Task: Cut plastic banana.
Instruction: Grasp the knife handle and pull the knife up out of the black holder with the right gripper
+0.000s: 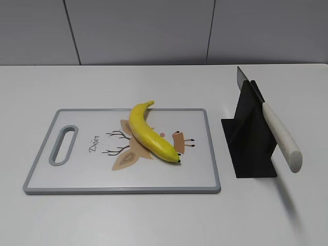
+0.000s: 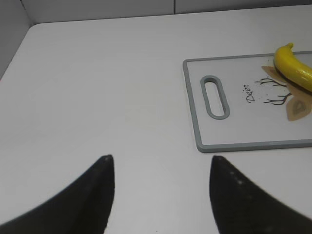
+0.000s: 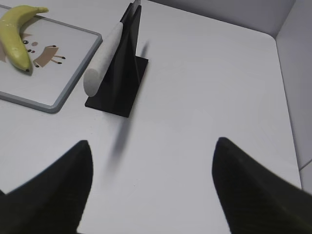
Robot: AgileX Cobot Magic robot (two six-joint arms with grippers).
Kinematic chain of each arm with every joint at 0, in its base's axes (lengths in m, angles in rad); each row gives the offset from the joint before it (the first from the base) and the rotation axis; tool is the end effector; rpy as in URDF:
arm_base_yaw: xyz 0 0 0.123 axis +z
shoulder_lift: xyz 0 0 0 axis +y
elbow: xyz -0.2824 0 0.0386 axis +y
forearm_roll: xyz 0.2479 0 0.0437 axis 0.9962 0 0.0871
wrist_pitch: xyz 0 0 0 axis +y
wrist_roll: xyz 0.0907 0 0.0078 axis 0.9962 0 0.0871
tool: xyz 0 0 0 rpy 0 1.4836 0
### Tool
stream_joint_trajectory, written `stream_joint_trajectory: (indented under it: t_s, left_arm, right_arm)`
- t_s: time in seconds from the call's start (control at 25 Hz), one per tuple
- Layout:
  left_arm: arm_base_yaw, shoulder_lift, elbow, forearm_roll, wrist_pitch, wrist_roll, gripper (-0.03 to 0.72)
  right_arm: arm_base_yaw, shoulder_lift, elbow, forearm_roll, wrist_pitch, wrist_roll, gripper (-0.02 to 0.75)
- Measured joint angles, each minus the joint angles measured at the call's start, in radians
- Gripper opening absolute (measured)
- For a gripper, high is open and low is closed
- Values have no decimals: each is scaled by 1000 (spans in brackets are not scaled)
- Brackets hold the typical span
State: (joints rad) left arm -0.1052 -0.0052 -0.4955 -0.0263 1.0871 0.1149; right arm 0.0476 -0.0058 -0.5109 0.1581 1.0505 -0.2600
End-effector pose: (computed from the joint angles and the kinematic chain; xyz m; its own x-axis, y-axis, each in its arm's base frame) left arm -0.0064 -0.0015 0.2738 -0.4606 0.1517 -0.8746 0.1734 0.9817 0.0789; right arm -0.0078 0.0121 0.2818 -0.3889 -0.1970 -0.9000 -0.2445 0.9639 -0.1053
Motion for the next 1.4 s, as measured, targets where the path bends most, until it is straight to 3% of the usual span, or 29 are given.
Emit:
stream_joint_trajectory:
  t_s: [1.4]
  left_arm:
    - [0,0,0,0,0,-1,586]
  right_arm:
    - [0,0,0,0,0,0,593]
